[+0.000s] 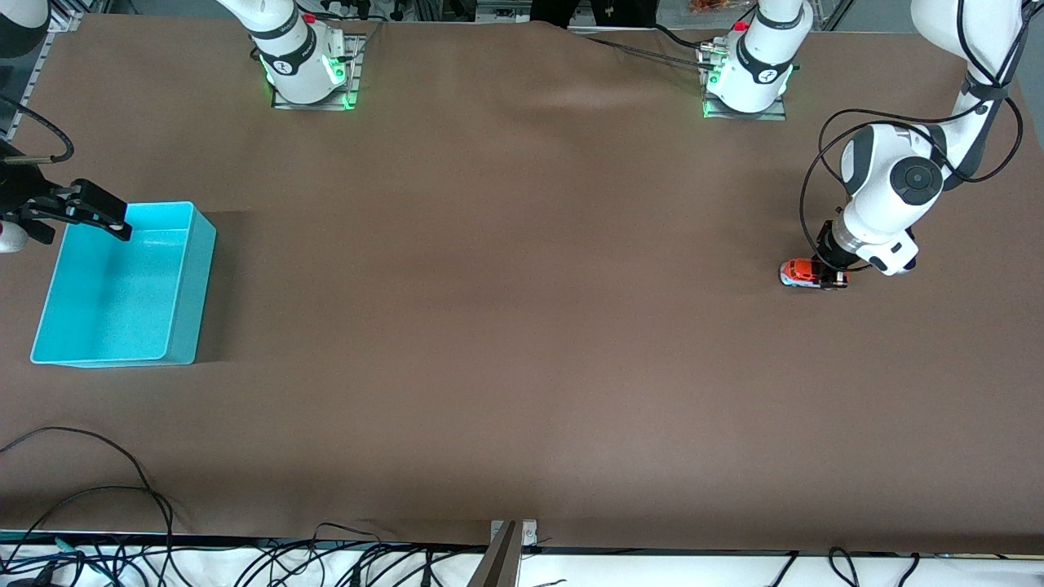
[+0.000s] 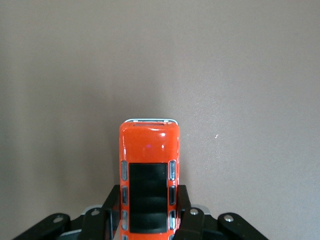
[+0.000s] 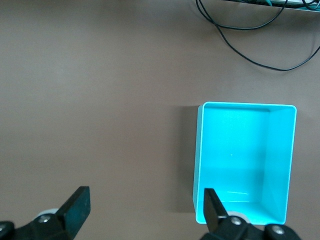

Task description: Wind up bus and store in blue box

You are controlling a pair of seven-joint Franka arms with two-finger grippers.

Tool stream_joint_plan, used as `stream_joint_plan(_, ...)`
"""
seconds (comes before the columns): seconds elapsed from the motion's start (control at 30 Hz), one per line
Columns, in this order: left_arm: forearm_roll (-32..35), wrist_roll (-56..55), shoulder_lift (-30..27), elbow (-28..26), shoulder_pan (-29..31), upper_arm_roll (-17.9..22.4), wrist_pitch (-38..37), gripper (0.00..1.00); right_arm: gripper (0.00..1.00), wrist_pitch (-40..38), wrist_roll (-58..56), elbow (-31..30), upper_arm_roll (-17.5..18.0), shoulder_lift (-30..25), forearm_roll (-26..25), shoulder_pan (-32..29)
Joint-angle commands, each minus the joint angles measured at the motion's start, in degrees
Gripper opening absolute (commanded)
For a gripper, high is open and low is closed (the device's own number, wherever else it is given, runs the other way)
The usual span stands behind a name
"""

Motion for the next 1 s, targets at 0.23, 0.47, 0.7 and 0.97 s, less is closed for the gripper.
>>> stream_joint_plan(0.23,9.4,-0.2,6.2,6.0,8.9,-4.8,-3.8,0.36,1.0,-0.8,0.5,0.6,0.0,-0.1,-0.4,0.3)
stream_joint_plan(0.47,9.4,-0.1,6.3,6.0,9.0,-4.7,-3.8,0.36,1.0,-0.8,0.5,0.5,0.0,0.0,-0.4,0.3)
stream_joint_plan(0.7,9.4,-0.1,6.6,6.0,10.4,-4.9,-3.7,0.36,1.0,-0.8,0.5,0.6,0.0,-0.1,-0.4,0.3)
stream_joint_plan(0.97,9.5,0.0,7.3,6.0,12.1,-4.8,-3.6,0.36,1.0,-0.8,0.4,0.6,0.0,0.0,-0.4,0.3)
